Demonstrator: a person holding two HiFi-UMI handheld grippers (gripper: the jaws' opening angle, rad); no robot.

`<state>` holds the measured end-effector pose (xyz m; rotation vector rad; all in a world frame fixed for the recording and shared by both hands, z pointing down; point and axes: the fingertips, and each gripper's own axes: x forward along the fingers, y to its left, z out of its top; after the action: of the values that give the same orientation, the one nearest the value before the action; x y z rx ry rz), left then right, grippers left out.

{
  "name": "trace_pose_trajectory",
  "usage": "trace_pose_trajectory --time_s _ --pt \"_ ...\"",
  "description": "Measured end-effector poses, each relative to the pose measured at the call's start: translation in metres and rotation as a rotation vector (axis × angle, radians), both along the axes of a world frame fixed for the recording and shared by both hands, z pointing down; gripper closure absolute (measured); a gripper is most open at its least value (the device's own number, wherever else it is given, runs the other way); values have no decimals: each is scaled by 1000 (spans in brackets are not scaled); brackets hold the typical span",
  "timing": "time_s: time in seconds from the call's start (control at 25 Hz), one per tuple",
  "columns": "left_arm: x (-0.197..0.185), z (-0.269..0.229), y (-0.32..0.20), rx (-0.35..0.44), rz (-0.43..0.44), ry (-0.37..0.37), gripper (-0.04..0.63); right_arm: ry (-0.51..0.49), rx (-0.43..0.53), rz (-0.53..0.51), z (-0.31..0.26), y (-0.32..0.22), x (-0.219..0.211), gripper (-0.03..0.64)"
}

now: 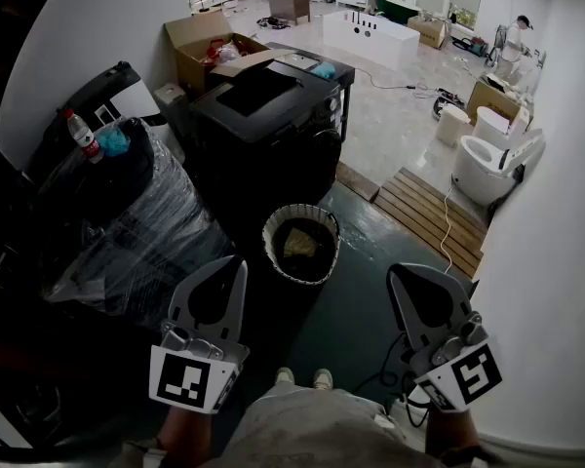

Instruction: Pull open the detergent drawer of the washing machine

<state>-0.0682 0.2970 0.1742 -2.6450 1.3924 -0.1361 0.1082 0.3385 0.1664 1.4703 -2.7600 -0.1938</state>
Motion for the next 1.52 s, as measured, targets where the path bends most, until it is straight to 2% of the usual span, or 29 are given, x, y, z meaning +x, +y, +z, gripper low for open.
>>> trace_pose_trajectory --time_s 0.28,0.76,0.92,0.96,1.0,1.04,1.16,1.32,1.52 --pt "-5 -2 7 0 -8 0 580 -20 4 -8 -1 6 -5 586" --pt "7 -2 16 -2 -4 -8 580 -22 -7 -25 2 11 5 586" --pt "13 -3 18 2 -11 -6 580 -65 24 -13 -3 12 15 584" --pt "14 -2 19 3 -12 -6 580 -72 29 -11 -4 13 17 552" --pt "16 -2 19 3 -14 -6 580 -73 33 -11 -4 13 19 402" --pt "17 -2 20 3 -16 -5 580 -69 35 -8 -3 12 20 324" --pt "17 -3 20 9 -23 -3 580 -66 29 6 -1 9 23 301" --pt "11 -5 12 67 -28 -21 580 -66 39 -8 -2 2 19 299" --pt "7 1 -7 70 -35 -12 580 -65 37 -10 4 -17 17 299"
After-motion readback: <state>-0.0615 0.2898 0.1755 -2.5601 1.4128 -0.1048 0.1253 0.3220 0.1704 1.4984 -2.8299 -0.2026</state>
